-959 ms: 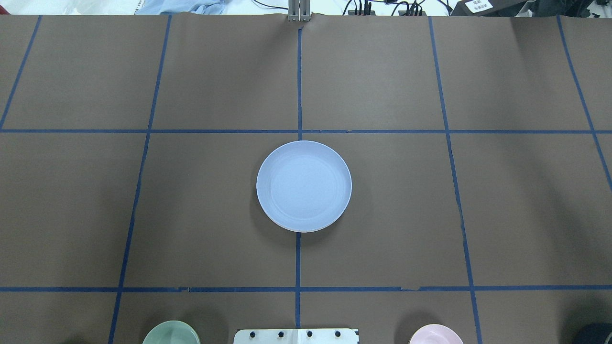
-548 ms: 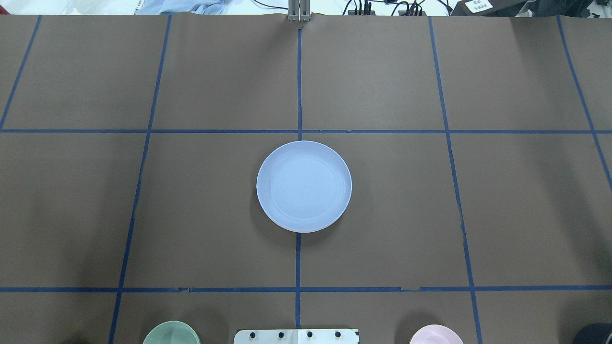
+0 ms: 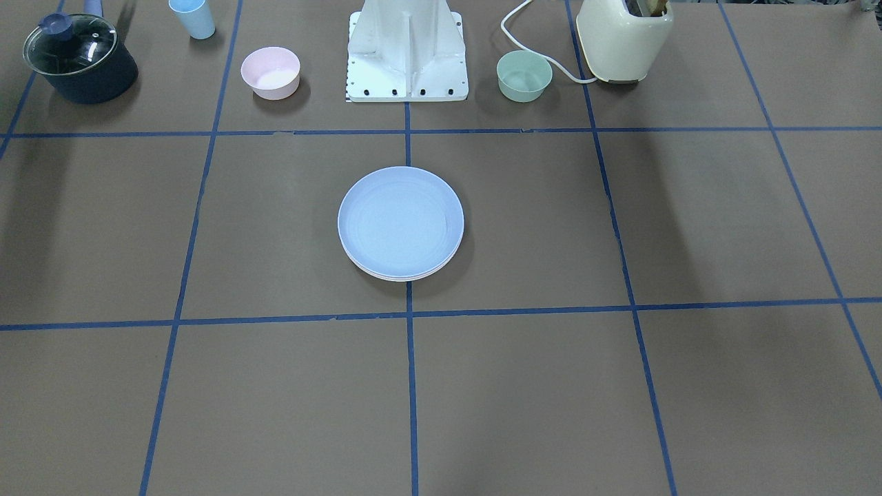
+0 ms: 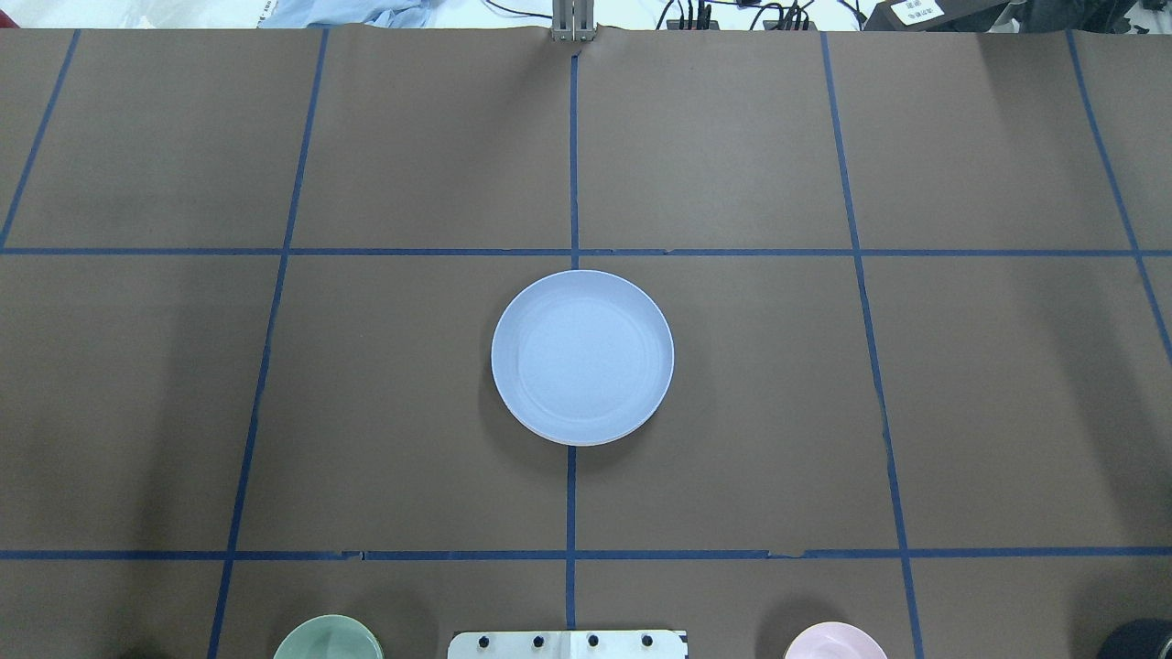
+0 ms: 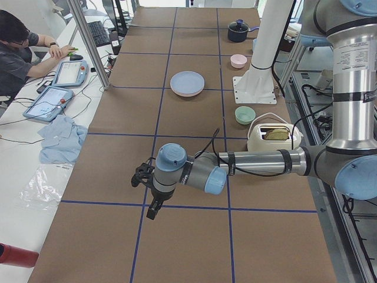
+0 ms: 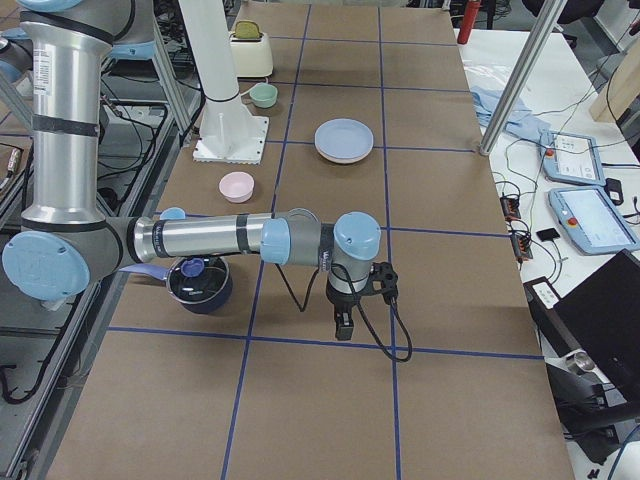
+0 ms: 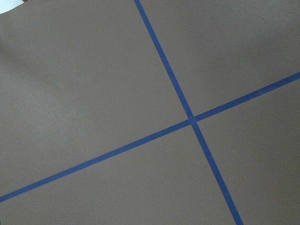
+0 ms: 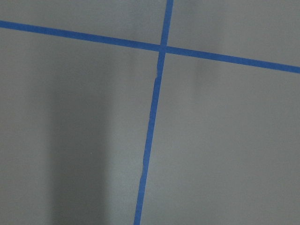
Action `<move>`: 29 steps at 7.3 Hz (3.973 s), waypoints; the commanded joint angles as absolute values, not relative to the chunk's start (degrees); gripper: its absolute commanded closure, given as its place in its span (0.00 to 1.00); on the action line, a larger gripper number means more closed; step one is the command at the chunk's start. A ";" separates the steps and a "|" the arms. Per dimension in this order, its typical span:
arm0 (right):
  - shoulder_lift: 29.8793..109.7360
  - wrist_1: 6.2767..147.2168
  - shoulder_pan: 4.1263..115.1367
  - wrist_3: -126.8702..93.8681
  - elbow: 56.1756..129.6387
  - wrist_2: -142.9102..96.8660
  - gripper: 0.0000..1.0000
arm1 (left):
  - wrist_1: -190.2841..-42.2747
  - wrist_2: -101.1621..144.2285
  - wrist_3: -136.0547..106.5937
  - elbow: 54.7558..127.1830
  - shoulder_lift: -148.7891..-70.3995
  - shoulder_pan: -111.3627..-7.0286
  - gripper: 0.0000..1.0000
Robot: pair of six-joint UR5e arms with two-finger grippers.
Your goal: Stack three plates with pink and blue
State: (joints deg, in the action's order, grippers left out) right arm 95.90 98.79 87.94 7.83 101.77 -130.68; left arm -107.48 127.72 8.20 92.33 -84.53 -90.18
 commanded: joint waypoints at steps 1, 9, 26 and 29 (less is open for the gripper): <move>95.89 98.79 87.89 7.82 101.34 -130.69 0.00 | -99.07 127.88 11.05 93.86 -85.25 -90.53 0.00; 95.98 98.79 87.89 7.82 101.51 -130.78 0.00 | -87.09 127.35 18.72 95.01 -89.74 -91.23 0.00; 95.80 98.70 87.89 7.82 101.86 -131.04 0.00 | -89.91 133.95 14.33 95.36 -86.84 -91.41 0.00; 95.71 98.70 87.89 7.82 102.04 -131.05 0.00 | -89.91 134.03 14.41 95.45 -86.84 -91.41 0.00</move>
State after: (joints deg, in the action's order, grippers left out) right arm 95.73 98.70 87.89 7.82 101.96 -131.08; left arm -89.91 134.02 14.38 95.39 -86.83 -91.41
